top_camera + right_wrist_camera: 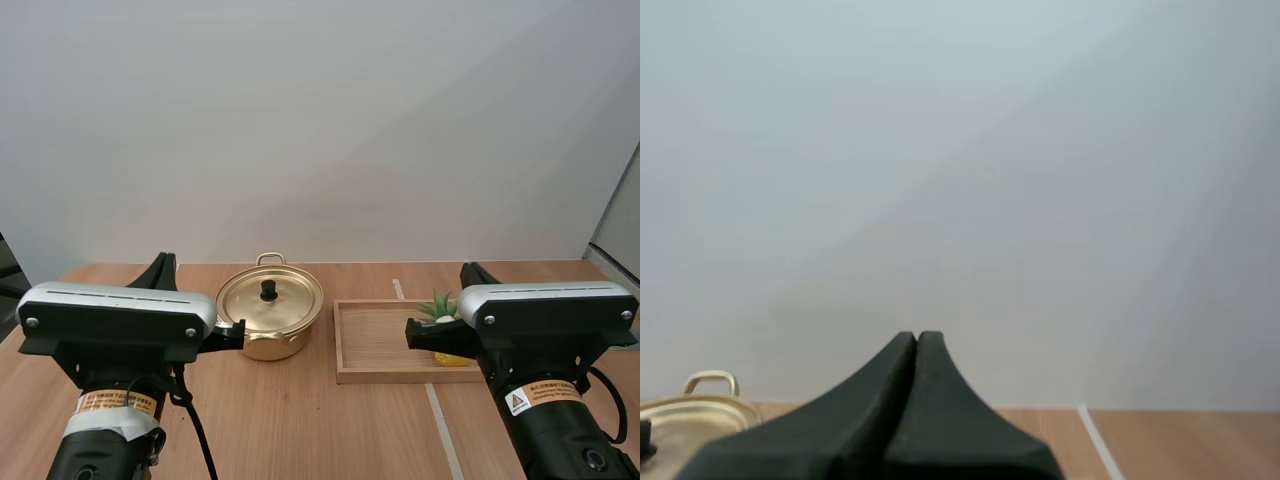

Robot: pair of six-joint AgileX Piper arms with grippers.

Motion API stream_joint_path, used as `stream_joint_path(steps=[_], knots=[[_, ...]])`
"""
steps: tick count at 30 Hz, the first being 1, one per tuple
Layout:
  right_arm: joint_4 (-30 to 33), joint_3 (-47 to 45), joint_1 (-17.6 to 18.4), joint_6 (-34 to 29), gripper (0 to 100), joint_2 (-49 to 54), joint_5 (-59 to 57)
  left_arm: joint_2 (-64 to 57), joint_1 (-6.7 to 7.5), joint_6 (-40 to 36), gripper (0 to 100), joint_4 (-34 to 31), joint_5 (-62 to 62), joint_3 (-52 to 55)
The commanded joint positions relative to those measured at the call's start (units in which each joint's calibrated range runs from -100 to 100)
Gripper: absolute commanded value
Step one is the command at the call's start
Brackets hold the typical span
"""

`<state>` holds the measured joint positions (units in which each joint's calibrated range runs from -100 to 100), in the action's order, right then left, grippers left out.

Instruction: Open the pot, put the pineapple inside, and close it

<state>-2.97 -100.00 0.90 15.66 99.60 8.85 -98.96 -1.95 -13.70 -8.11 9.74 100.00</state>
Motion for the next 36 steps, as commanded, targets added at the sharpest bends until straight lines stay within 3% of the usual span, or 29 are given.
stream_joint_path(steps=[1, 4, 7, 11, 14, 15, 18, 19, 22, 25, 32, 36], knots=[[3.8, 0.0, 0.1, 0.2, 0, 0.4, 17.8, -0.6, 0.23, 0.1, 0, -7.4, 18.7, 0.0], [8.9, 0.0, 0.1, 0.2, 0, 0.4, 35.8, -0.6, 0.23, 0.1, 0, -11.4, 30.5, -0.9], [9.3, 0.0, 0.1, 0.2, 0, 0.4, 49.5, -0.6, 0.23, -0.1, 0, -11.4, 32.1, -4.4], [8.8, 0.0, 0.1, 0.4, 0, 0.4, 55.1, -0.6, 0.23, -2.8, 0, -11.4, 28.3, -9.1], [5.2, 0.0, 0.1, 8.0, 0, 0.4, 56.9, -0.6, 0.23, -5.5, 0, -11.4, 19.4, -13.3], [1.1, 0.0, 0.1, 11.3, 0, 0.4, 56.0, -0.6, 0.23, -6.8, 0, -11.4, 15.6, -15.2], [-13.2, 5.0, 0.1, 15.6, 0, 0.4, 50.0, -0.5, 0.23, -9.3, 0, -11.4, 4.9, -21.0], [-20.0, 9.0, 0.1, 18.7, 0, 0.4, 40.1, 0.0, 0.23, -9.4, 0, -11.4, 1.8, -22.8], [-31.7, 19.4, 0.1, 27.6, 0, 0.1, 12.6, 2.3, 0.23, -9.4, 0, -11.4, -5.3, -27.8], [-31.9, 27.2, 0.1, 28.7, 0, -2.5, -6.7, 5.9, 0.23, -9.4, 0, -11.2, -9.7, -32.3], [-28.0, 38.8, 0.0, 31.6, 0, -12.2, -10.8, 16.9, 0.23, -10.2, 0, -9.3, -20.1, -44.9], [-29.0, 43.9, 0.0, 31.5, 0, -17.1, -17.9, 23.7, 0.23, -10.2, 0, -8.3, -28.0, -52.4]])
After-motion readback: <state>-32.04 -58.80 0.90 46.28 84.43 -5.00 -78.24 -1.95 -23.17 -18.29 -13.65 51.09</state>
